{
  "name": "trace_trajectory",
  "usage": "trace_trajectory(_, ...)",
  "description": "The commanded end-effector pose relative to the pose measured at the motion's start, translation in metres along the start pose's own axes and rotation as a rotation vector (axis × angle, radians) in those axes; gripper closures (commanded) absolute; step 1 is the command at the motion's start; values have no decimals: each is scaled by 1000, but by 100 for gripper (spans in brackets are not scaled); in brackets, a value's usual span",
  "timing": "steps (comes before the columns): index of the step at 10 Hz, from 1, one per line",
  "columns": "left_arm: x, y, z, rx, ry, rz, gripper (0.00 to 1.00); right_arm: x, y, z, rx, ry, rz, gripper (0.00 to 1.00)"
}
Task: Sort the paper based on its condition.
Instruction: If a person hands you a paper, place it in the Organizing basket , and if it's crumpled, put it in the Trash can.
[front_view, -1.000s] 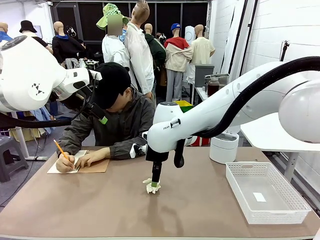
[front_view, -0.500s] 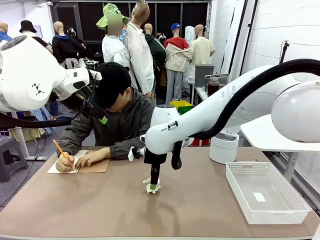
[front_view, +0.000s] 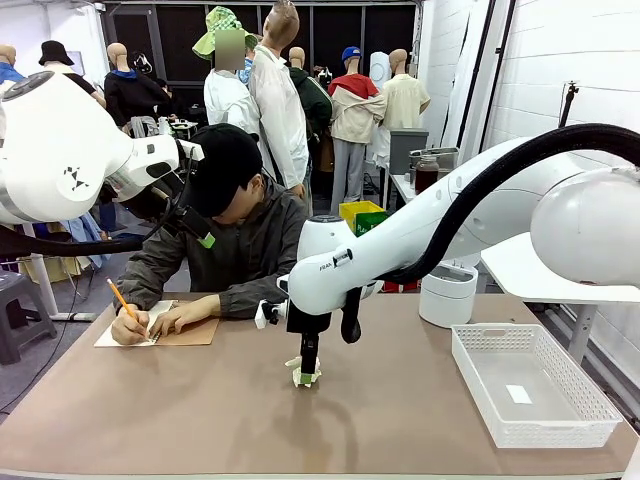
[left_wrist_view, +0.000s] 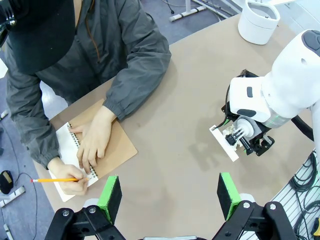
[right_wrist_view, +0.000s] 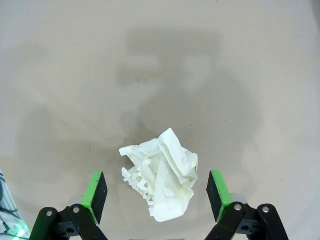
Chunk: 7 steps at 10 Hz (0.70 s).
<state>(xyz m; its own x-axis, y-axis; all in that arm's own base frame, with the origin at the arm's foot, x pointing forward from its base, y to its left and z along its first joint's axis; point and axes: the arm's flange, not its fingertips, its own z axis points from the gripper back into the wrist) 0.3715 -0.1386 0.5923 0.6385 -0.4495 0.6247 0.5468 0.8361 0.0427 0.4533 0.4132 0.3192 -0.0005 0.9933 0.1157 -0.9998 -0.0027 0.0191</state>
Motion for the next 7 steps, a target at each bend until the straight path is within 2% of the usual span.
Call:
trace_trajectory(1,1,1,1,0,-3,2,0,8,-3,-3,-13,32,-10,0)
trace_trajectory(6,1,1,1,0,-3,2,0,10,-5,-8,-13,46,-25,0)
trace_trajectory(7,1,1,1,0,-3,2,0,10,-5,-8,-16,51,-32,18)
